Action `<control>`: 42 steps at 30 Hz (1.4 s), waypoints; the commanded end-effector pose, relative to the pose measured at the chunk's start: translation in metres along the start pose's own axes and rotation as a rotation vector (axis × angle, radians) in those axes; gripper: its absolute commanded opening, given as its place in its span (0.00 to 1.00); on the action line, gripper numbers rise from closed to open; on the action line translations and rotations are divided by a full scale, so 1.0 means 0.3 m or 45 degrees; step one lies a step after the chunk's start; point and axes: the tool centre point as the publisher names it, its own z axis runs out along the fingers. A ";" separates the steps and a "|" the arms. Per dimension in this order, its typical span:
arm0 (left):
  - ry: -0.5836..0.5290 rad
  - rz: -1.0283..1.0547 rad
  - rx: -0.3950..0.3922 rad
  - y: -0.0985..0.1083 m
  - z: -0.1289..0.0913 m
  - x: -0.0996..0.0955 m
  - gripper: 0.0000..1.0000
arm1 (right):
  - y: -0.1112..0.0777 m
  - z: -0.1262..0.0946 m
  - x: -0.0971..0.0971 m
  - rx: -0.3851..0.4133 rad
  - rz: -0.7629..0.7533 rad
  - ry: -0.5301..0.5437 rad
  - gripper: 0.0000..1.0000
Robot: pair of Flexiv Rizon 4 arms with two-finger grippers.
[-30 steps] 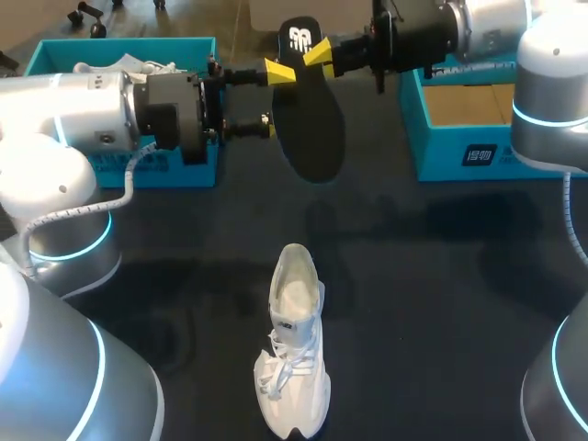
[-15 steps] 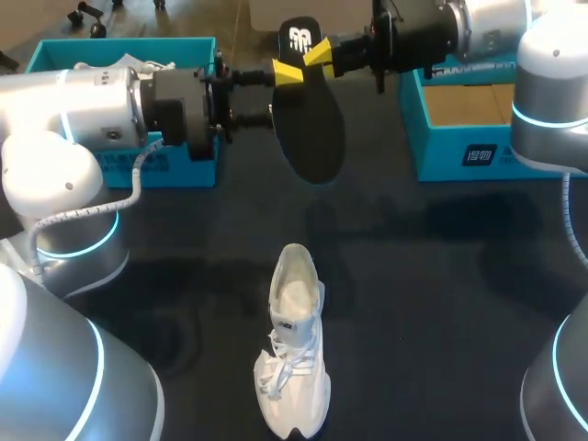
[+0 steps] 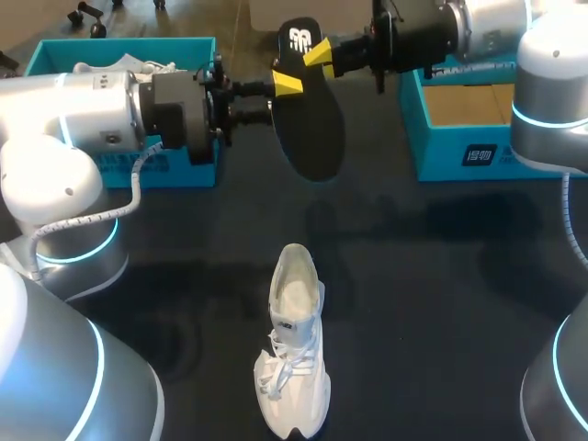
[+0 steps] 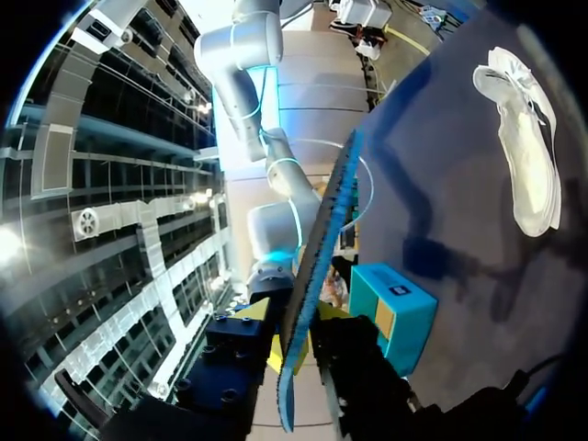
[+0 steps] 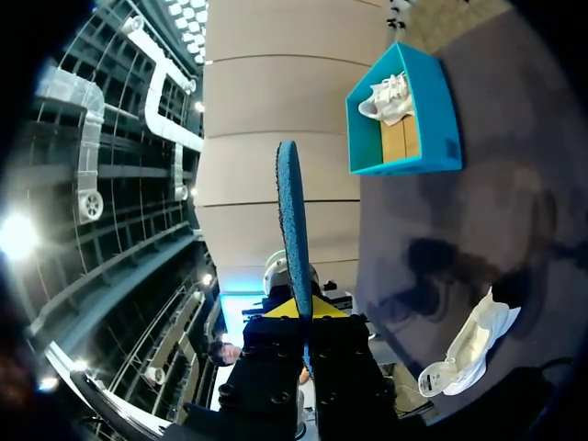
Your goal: Take the shoe out of the shoebox, open the shoe tongue, remove and reinsert the insole, then place the shoe into the shoebox
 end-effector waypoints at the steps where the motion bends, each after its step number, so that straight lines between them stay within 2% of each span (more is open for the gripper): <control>1: 0.007 0.004 -0.004 -0.001 0.014 -0.001 0.00 | -0.003 0.001 0.002 -0.002 0.002 -0.005 0.00; 10: 0.023 0.024 -0.003 0.003 0.033 -0.003 0.00 | -0.003 0.001 0.002 -0.002 0.002 -0.005 0.00; 11: 0.024 0.026 -0.002 0.002 0.033 -0.003 0.00 | -0.005 0.002 0.002 0.008 -0.003 0.003 0.10; 12: 0.024 0.027 -0.002 0.000 0.033 -0.005 0.00 | -0.006 0.003 0.003 0.007 -0.010 0.006 0.42; 13: 0.024 0.028 -0.001 -0.002 0.029 -0.006 0.00 | -0.007 0.003 0.004 -0.001 -0.022 0.014 1.00; 22: 0.047 -0.017 -0.025 -0.008 -0.060 0.007 0.00 | -0.052 -0.035 -0.014 -0.050 -0.068 0.049 1.00; 26: 0.056 -0.072 -0.036 -0.021 -0.108 0.017 0.00 | -0.086 -0.049 -0.029 -0.032 -0.097 0.058 1.00; 29: 0.060 -0.192 -0.035 -0.027 -0.142 0.024 0.00 | -0.105 -0.058 -0.041 -0.039 -0.098 0.058 1.00; 34: 0.042 -0.540 -0.016 -0.029 -0.182 0.043 0.00 | -0.121 -0.068 -0.050 -0.069 -0.110 0.062 1.00; 36: 0.017 -0.742 0.063 -0.033 -0.188 0.065 0.00 | -0.121 -0.068 -0.050 -0.069 -0.110 0.062 1.00; 38: 0.023 -0.920 0.234 -0.047 -0.177 0.087 0.00 | -0.121 -0.068 -0.050 -0.069 -0.110 0.062 1.00; 40: 0.162 -0.870 0.314 -0.073 -0.159 0.080 0.00 | -0.121 -0.068 -0.050 -0.069 -0.110 0.062 1.00; 41: 0.282 -0.722 0.303 -0.092 -0.152 0.059 0.00 | -0.121 -0.068 -0.050 -0.069 -0.110 0.062 1.00; 42: 0.282 -0.722 0.303 -0.092 -0.152 0.059 0.00 | -0.121 -0.068 -0.050 -0.069 -0.110 0.062 1.00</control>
